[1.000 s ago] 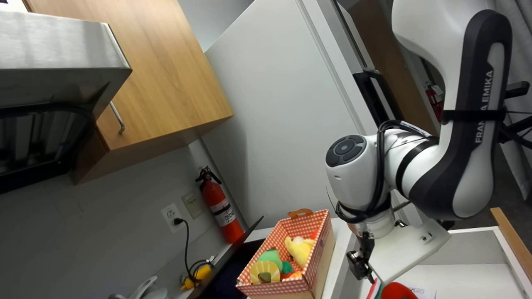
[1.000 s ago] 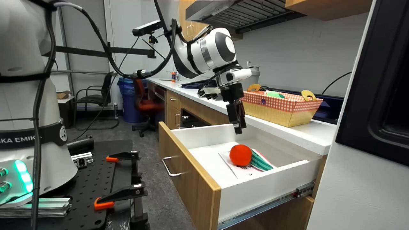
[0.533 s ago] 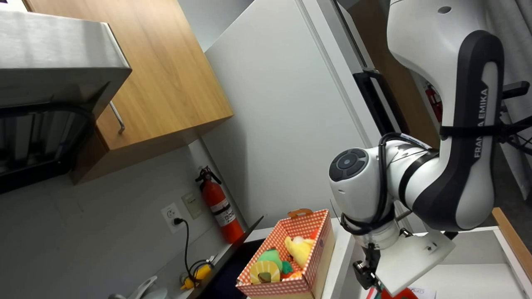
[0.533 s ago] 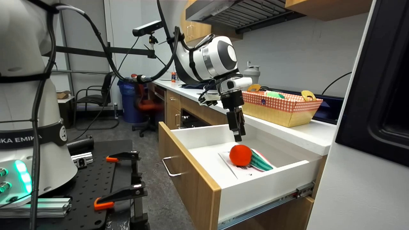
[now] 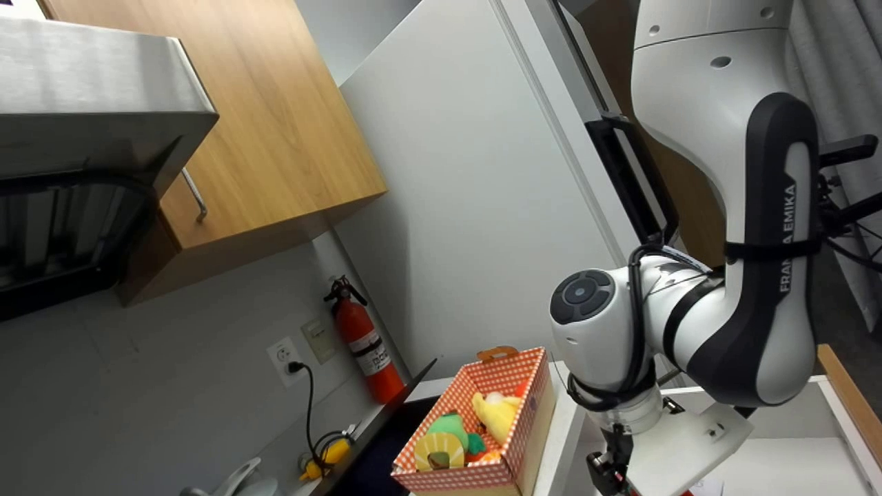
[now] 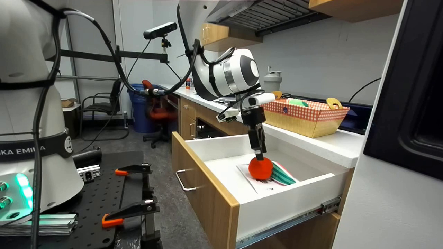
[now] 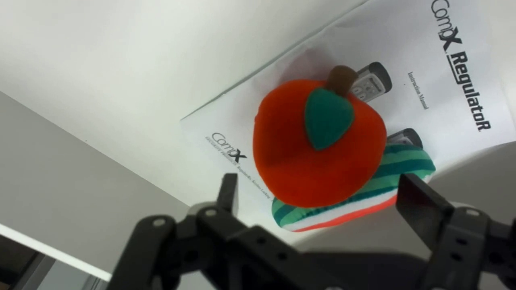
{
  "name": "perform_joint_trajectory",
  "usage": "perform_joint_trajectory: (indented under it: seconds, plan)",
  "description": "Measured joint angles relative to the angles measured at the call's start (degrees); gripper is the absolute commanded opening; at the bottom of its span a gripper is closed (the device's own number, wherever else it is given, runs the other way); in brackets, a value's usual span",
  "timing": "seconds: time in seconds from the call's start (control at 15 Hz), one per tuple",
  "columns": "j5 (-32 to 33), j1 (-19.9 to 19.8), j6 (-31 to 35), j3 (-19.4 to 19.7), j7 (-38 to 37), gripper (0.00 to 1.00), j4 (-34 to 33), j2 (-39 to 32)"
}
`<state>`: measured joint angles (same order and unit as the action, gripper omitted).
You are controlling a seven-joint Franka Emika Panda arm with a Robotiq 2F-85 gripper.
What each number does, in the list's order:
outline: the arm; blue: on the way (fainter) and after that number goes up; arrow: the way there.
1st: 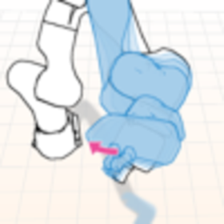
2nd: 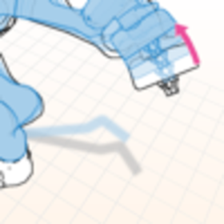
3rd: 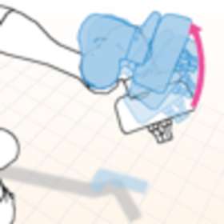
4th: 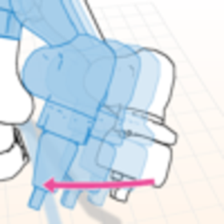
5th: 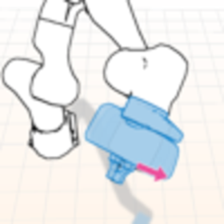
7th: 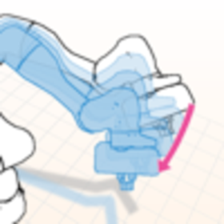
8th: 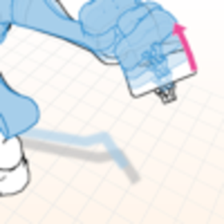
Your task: Remove the banana and tomato plush toys from the open drawer and put them inside the basket
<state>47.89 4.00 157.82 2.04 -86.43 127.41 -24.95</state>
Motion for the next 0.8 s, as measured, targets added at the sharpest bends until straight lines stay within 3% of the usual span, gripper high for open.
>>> perform_joint_trajectory:
  seconds: [0.13,0.2,0.33,0.8]
  plan:
    - [0.0,0.0,0.3,0.2,0.0,0.98,-1.1,-1.2]
    - [0.0,0.0,0.3,0.3,0.0,0.93,-1.6,-1.8]
    - [0.0,0.0,0.3,0.7,0.0,0.69,-2.5,-2.9]
    - [0.0,-0.1,0.3,1.5,0.0,0.16,-4.5,-4.8]
